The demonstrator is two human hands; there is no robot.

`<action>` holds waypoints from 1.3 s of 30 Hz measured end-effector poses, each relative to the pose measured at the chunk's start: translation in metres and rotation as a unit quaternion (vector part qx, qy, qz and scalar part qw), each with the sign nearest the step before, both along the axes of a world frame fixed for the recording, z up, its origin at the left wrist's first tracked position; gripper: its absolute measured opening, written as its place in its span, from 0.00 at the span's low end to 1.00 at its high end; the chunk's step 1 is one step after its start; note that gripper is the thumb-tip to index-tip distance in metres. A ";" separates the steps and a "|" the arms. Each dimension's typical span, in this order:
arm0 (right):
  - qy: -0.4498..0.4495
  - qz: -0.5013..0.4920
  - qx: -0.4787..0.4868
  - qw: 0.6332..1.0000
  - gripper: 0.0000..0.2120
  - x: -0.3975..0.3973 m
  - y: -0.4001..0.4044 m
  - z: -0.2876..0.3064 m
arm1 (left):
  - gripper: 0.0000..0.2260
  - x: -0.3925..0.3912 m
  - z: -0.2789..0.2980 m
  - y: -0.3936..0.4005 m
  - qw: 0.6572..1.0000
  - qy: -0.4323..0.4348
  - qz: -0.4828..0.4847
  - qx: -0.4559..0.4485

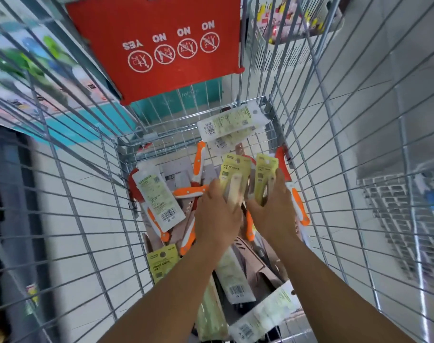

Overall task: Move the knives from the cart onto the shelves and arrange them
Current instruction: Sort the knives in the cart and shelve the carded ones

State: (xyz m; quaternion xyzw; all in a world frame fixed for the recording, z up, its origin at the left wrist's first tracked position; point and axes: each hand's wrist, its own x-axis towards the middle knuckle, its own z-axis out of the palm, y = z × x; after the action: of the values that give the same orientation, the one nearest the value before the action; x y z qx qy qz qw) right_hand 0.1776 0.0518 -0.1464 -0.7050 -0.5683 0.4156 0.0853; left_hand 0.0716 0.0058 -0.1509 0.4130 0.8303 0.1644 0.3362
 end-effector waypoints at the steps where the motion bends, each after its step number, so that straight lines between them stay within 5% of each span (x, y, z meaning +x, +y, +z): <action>1: 0.024 -0.005 0.001 1.000 0.40 -0.003 0.005 0.000 | 0.26 -0.005 0.003 0.008 1.000 -0.009 0.005 0.020; 11: 0.098 -0.054 0.027 0.993 0.37 -0.050 0.093 -0.003 | 0.19 -0.068 0.007 0.113 0.977 0.094 -0.147 0.126; 16: 0.072 -0.065 0.001 0.995 0.22 -0.064 0.124 -0.021 | 0.11 -0.086 -0.019 0.129 0.948 0.148 -0.232 0.157; 19: 0.033 -0.008 -0.045 0.998 0.27 -0.064 0.126 -0.031 | 0.14 -0.096 -0.030 0.127 0.913 0.193 -0.286 0.219; 22: 0.066 -0.059 -0.016 0.996 0.27 -0.061 0.120 -0.033 | 0.19 -0.098 -0.036 0.126 0.897 0.202 -0.302 0.252; 25: 0.145 -0.129 0.067 0.979 0.30 -0.060 0.115 -0.032 | 0.16 -0.097 -0.037 0.123 0.901 0.181 -0.304 0.250; 32: 0.231 -0.238 0.049 0.942 0.31 -0.060 0.112 -0.028 | 0.09 -0.088 -0.015 0.134 0.898 0.176 -0.286 0.283; 34: 0.211 -0.209 0.055 0.953 0.26 -0.062 0.112 -0.029 | 0.12 -0.084 -0.018 0.147 0.890 0.171 -0.321 0.275; 37: 0.039 0.000 0.047 0.998 0.17 -0.058 0.117 -0.037 | 0.19 -0.079 -0.026 0.154 0.881 0.195 -0.400 0.159; 39: -0.071 0.123 0.008 0.990 0.20 -0.049 0.116 -0.040 | 0.25 -0.078 -0.031 0.149 0.879 0.207 -0.423 0.072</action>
State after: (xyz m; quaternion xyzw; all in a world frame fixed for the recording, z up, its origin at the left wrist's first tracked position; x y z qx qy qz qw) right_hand 0.1286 0.1680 -0.1864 -0.6568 -0.6587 0.3671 -0.0009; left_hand -0.0065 0.1549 -0.1818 0.7728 0.6128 -0.0234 0.1635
